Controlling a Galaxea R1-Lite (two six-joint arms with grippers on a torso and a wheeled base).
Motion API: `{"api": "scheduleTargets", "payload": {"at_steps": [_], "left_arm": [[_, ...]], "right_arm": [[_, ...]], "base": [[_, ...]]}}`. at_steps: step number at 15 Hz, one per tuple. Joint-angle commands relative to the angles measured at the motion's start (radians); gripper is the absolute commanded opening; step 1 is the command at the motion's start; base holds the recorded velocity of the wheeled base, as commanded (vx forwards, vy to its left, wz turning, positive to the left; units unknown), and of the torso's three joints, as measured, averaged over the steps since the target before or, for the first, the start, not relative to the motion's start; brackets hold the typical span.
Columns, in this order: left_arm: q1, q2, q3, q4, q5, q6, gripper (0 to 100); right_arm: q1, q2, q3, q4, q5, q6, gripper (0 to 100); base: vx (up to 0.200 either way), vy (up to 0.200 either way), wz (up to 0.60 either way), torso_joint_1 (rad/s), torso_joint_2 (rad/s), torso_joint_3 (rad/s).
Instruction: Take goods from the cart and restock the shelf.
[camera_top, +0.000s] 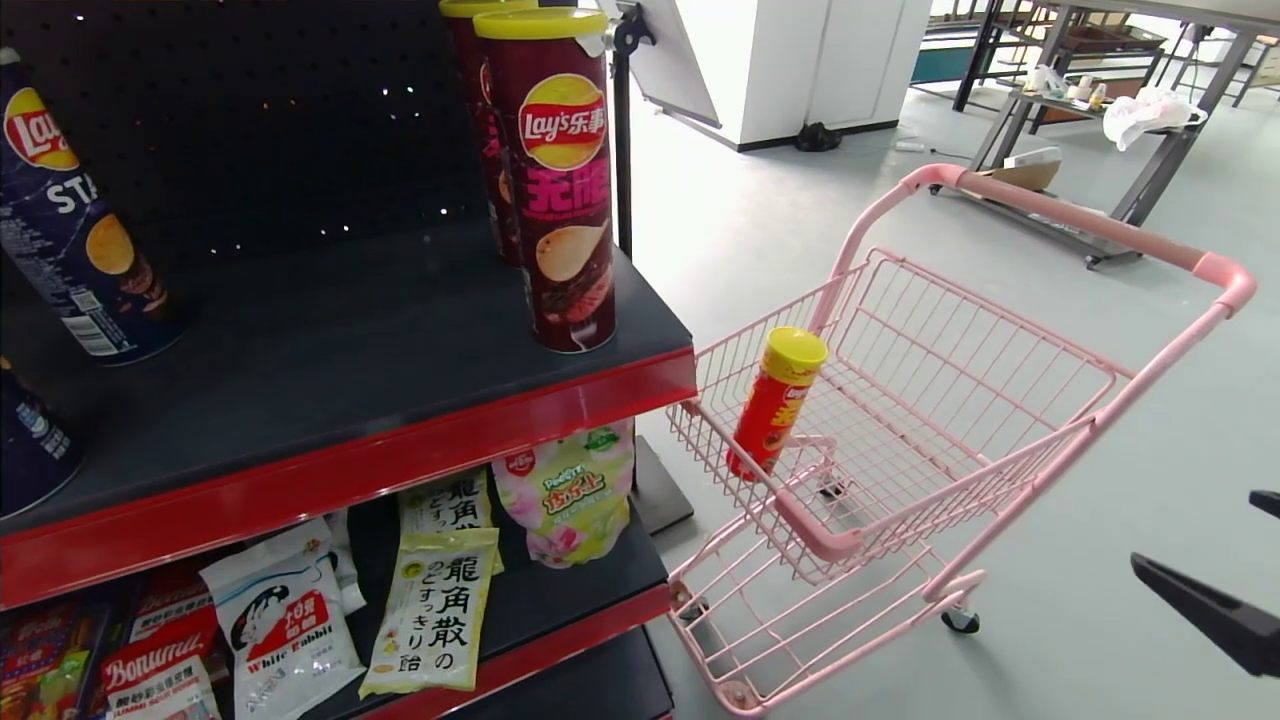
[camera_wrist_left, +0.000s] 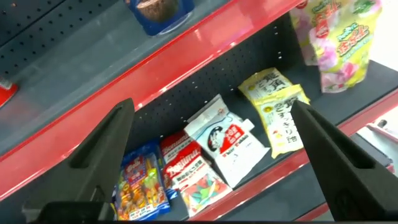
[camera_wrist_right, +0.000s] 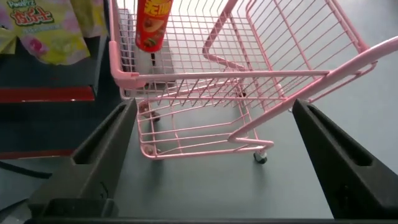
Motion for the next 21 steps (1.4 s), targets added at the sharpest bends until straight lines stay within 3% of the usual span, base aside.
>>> {"api": "scheduleTargets", "payload": {"at_steps": [1, 3, 6, 8, 11, 16, 21], "left_arm": [[0.000, 0.002, 0.001, 0.000, -0.015, -0.009, 100], [0.000, 0.008, 0.012, 0.002, -0.020, -0.042, 100], [0.001, 0.036, 0.012, 0.002, -0.020, -0.051, 100], [0.000, 0.085, -0.005, 0.002, -0.043, -0.124, 100], [0.000, 0.116, -0.018, 0.000, -0.046, -0.127, 100], [0.001, 0.128, -0.019, 0.000, -0.038, -0.123, 100], [0.001, 0.128, -0.022, 0.000, -0.035, -0.121, 100]], "right_arm": [[0.059, 0.354, -0.183, -0.007, 0.031, 0.055, 100], [0.071, 0.567, -0.268, -0.131, 0.037, 0.058, 100], [0.111, 0.819, -0.340, -0.335, 0.141, 0.104, 100], [0.194, 0.911, -0.409, -0.367, 0.212, 0.225, 100], [0.206, 1.035, -0.509, -0.387, 0.224, 0.253, 100], [0.200, 1.155, -0.567, -0.485, 0.237, 0.256, 100], [0.196, 1.244, -0.664, -0.488, 0.250, 0.259, 100]], "base": [[0.000, 0.000, 0.00, 0.000, 0.00, 0.000], [0.000, 0.000, 0.00, 0.000, 0.00, 0.000], [0.000, 0.000, 0.00, 0.000, 0.00, 0.000], [0.000, 0.000, 0.00, 0.000, 0.00, 0.000], [0.000, 0.000, 0.00, 0.000, 0.00, 0.000], [0.000, 0.000, 0.00, 0.000, 0.00, 0.000], [0.000, 0.000, 0.00, 0.000, 0.00, 0.000]]}}
